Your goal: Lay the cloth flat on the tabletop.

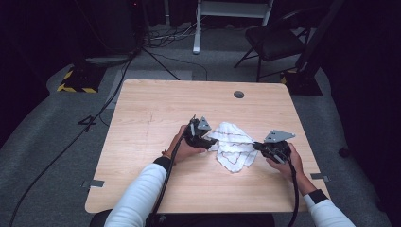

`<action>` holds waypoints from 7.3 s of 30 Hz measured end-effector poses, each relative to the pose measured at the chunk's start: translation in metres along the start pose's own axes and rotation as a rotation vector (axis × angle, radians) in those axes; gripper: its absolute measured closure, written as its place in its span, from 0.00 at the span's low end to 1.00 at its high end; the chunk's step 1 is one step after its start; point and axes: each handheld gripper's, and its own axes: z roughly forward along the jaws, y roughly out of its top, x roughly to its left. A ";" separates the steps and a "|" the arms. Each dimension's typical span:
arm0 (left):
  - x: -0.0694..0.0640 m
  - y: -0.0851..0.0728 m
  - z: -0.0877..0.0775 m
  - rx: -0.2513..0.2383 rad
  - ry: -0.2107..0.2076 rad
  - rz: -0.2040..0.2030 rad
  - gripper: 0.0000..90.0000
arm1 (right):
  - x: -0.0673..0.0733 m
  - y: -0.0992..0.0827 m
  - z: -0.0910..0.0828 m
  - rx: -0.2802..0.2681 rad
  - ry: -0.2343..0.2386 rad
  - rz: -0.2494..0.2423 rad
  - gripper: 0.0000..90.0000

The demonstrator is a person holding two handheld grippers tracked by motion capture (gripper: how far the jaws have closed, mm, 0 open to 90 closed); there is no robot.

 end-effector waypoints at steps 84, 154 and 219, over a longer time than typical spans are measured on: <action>-0.006 -0.009 -0.114 -0.073 0.018 0.033 0.85 | 0.048 0.009 -0.033 -0.135 0.129 -0.140 0.99; -0.083 -0.071 -0.155 -0.047 -0.077 0.119 0.93 | 0.052 -0.012 -0.053 -0.075 0.198 -0.160 0.90; 0.054 0.001 -0.055 0.042 0.237 -0.123 0.29 | -0.077 0.045 0.053 0.027 -0.167 0.129 0.63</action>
